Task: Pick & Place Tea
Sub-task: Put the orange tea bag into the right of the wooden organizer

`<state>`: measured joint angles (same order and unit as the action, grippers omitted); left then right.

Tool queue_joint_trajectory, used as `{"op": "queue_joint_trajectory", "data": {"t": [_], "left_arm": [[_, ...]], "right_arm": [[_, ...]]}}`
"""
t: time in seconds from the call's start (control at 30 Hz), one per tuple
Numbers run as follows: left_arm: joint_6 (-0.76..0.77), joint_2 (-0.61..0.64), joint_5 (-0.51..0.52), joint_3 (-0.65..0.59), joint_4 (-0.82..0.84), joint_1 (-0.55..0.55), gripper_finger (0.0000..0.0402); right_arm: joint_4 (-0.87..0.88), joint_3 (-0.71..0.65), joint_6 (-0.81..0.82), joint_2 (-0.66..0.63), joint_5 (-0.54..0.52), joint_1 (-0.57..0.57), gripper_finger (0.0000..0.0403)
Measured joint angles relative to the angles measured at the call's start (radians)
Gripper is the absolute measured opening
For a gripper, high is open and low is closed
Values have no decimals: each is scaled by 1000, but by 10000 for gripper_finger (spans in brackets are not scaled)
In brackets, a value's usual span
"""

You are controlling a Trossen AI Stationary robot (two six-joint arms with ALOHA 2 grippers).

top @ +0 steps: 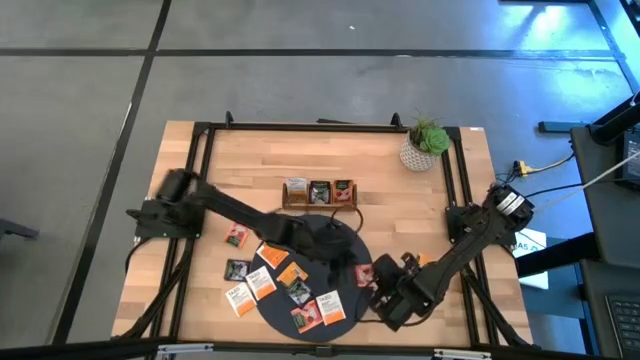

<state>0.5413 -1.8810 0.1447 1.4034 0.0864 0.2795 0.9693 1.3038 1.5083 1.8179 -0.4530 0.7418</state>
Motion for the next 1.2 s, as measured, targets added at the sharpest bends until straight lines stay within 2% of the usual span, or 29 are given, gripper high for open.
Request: {"op": "queue_joint_trajectory", "data": {"t": [0.13,0.23,0.37,0.5,0.57,0.7,0.83,1.0,1.2], "left_arm": [[-30,139,92,0,156,20,86],[-19,216,197,0,277,69,86],[37,276,347,0,412,147,84],[170,314,529,-3,577,229,84],[235,341,560,-34,618,260,86],[263,427,490,-155,552,289,85],[198,533,361,-320,349,281,82],[104,671,266,-524,121,209,84],[24,786,135,-685,-14,80,86]], "right_arm": [[225,149,-218,0,0,-31,3],[329,234,-440,-1,-1,-82,3],[387,311,-699,-1,0,-185,3],[383,348,-932,-1,-1,-315,3],[372,352,-1030,-1,-1,-379,3],[343,352,-1195,1,-17,-495,3],[300,352,-1346,10,-35,-602,3],[222,352,-1478,29,-36,-710,3],[165,352,-1626,76,-35,-781,3]]}}
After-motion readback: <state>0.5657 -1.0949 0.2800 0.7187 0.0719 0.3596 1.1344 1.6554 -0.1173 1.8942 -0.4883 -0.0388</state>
